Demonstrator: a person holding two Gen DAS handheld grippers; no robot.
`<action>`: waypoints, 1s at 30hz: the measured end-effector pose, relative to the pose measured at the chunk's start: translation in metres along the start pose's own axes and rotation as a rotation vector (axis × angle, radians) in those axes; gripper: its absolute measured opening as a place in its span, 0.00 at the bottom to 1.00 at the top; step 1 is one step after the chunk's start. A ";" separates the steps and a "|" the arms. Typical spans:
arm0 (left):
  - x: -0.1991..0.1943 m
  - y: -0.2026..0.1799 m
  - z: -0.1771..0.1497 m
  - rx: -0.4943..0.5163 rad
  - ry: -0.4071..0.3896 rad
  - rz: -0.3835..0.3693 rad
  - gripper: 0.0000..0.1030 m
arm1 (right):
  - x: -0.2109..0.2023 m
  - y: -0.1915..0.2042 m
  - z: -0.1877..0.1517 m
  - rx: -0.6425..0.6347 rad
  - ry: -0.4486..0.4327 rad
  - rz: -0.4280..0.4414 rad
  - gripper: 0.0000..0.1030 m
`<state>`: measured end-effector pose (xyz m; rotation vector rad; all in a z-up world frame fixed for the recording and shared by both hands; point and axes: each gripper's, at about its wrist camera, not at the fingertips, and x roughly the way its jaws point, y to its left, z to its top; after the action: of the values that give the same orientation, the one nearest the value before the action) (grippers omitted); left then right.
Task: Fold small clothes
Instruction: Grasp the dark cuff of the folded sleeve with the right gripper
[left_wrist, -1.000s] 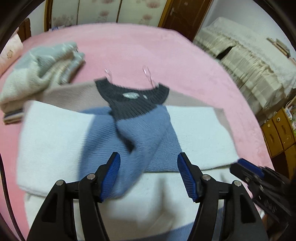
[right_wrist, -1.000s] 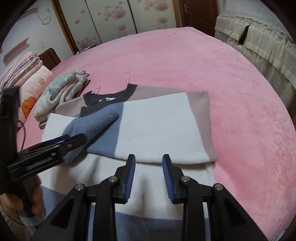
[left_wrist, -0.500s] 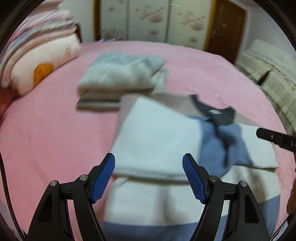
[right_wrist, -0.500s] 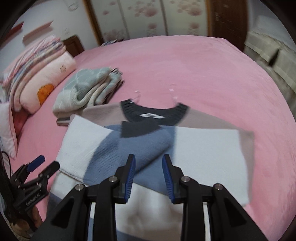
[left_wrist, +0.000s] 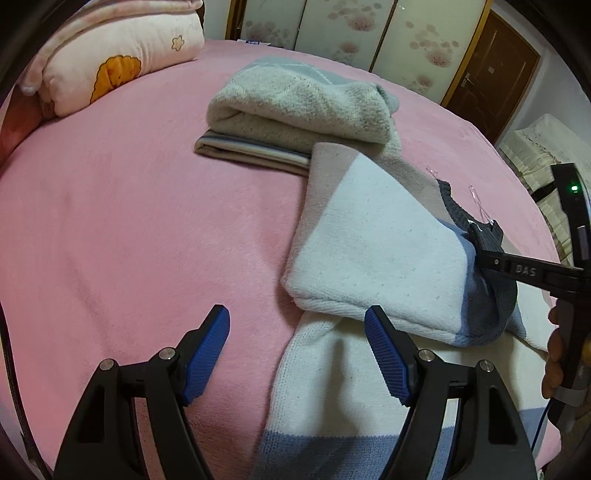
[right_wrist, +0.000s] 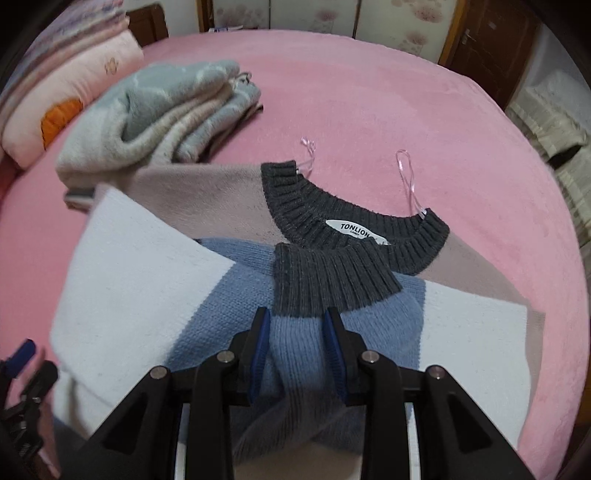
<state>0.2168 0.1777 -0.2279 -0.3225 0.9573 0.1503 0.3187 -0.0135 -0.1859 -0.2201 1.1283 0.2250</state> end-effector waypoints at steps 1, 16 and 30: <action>0.001 0.000 -0.001 0.000 0.004 -0.002 0.72 | 0.003 0.002 0.000 -0.016 0.006 -0.011 0.30; 0.006 -0.011 -0.003 0.025 0.015 -0.017 0.72 | -0.056 -0.117 -0.090 0.389 -0.138 0.101 0.23; 0.006 -0.016 -0.008 0.059 0.016 0.003 0.72 | -0.046 -0.192 -0.124 0.608 -0.095 0.332 0.32</action>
<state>0.2184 0.1599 -0.2340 -0.2683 0.9762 0.1221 0.2480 -0.2357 -0.1833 0.5158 1.0855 0.1736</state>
